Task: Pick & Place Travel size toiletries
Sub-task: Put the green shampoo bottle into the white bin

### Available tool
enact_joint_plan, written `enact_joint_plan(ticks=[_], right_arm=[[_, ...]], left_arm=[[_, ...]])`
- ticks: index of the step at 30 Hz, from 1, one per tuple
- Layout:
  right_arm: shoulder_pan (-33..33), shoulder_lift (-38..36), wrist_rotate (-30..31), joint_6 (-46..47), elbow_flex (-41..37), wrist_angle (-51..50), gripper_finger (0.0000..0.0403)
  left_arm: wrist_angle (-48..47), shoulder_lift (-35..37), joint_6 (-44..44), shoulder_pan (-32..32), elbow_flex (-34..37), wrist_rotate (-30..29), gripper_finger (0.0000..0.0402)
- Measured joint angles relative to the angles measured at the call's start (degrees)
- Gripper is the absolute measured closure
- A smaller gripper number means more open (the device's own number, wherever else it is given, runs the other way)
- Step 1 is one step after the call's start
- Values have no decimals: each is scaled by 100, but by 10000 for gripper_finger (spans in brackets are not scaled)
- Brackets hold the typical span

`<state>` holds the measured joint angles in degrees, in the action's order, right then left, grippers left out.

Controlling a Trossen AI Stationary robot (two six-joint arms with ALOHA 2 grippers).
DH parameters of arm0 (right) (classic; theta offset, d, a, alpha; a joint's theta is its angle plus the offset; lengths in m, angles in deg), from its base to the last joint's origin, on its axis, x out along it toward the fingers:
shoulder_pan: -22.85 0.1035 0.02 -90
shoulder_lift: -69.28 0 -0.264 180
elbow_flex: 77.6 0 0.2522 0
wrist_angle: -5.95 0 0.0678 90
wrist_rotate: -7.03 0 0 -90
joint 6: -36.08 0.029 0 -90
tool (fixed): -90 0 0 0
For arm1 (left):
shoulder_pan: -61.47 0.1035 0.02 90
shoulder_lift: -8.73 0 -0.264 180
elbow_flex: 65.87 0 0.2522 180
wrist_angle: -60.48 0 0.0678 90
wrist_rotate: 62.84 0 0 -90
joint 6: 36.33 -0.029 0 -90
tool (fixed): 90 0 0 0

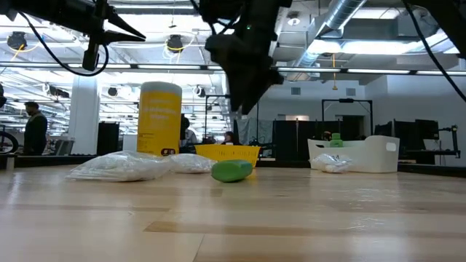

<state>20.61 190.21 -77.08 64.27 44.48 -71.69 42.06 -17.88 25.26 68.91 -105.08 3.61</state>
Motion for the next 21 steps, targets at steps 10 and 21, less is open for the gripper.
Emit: enact_joint_plan(ticks=[10,21], right_arm=[[-95,148,-312,2057,11,-743,190],[-245,503,-1150,3588,-3,-58,182]], left_arm=[[51,0,9,-1,0,-7,389],[80,0,-143,-2,-2,97,389]])
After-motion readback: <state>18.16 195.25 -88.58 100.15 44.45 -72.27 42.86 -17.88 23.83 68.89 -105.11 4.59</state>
